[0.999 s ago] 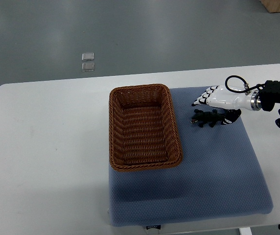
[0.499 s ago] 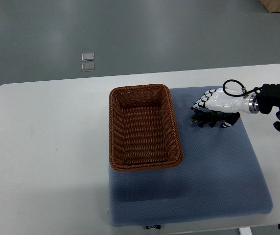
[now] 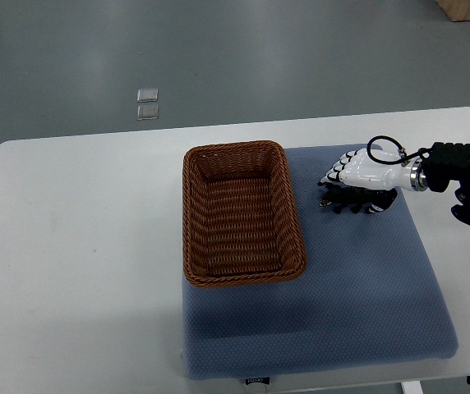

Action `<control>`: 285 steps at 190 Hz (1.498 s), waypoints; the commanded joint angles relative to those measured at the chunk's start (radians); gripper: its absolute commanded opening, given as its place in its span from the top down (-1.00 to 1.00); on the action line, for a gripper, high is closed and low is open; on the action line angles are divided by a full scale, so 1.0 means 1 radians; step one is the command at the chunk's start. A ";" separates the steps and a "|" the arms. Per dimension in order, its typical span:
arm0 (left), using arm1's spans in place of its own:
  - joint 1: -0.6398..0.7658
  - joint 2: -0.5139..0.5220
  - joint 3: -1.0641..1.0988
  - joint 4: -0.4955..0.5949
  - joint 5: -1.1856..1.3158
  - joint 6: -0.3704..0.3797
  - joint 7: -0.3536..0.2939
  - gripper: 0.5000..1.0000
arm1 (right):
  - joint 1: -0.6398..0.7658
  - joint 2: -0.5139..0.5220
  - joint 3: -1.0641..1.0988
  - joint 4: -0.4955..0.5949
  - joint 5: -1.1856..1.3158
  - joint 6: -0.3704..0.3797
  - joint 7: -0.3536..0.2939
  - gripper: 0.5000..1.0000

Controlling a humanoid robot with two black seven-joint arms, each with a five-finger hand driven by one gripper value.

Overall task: Place crocodile in brown basket with right hand
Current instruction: 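Close the right hand fingers around the crocodile toy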

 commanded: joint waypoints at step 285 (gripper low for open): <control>0.000 0.000 0.000 0.000 0.000 0.000 0.000 -1.00 | 0.015 -0.001 0.011 0.004 0.058 -0.002 0.015 0.37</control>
